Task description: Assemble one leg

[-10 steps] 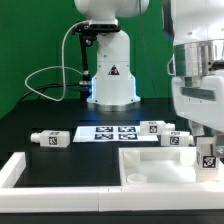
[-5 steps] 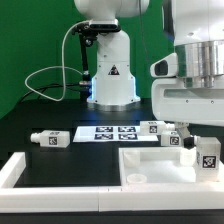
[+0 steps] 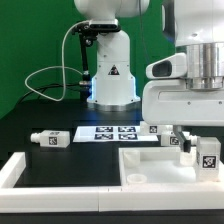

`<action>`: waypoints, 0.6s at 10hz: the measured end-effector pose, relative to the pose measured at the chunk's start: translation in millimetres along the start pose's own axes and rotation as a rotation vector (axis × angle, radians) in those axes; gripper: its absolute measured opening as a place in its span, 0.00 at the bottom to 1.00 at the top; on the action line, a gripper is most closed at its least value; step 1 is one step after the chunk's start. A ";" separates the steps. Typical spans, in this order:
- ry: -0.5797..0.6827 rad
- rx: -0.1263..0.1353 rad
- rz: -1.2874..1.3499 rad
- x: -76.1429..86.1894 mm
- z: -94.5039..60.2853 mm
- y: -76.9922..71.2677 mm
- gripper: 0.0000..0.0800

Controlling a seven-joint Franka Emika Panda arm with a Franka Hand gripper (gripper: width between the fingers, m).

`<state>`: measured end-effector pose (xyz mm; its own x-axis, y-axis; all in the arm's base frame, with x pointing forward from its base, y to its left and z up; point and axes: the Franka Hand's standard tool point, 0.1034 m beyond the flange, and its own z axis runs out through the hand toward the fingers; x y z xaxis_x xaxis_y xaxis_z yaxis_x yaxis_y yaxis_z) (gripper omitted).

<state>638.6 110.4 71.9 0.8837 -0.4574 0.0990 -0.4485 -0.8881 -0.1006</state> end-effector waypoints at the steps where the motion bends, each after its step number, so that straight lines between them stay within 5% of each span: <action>1: 0.000 -0.001 -0.001 0.0 0.1 0.2 0.49; 2: 0.000 0.000 0.035 0.1 0.2 0.3 0.49; 3: 0.000 -0.001 0.120 0.3 0.1 0.7 0.36; 6: 0.001 -0.003 0.427 1.3 0.2 2.3 0.36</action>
Offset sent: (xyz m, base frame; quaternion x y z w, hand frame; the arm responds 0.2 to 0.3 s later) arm 0.0000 0.0000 0.0000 0.0000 0.0000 0.1296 0.9916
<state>638.6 107.8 71.6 0.6182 -0.7844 0.0496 -0.7747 -0.6188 -0.1303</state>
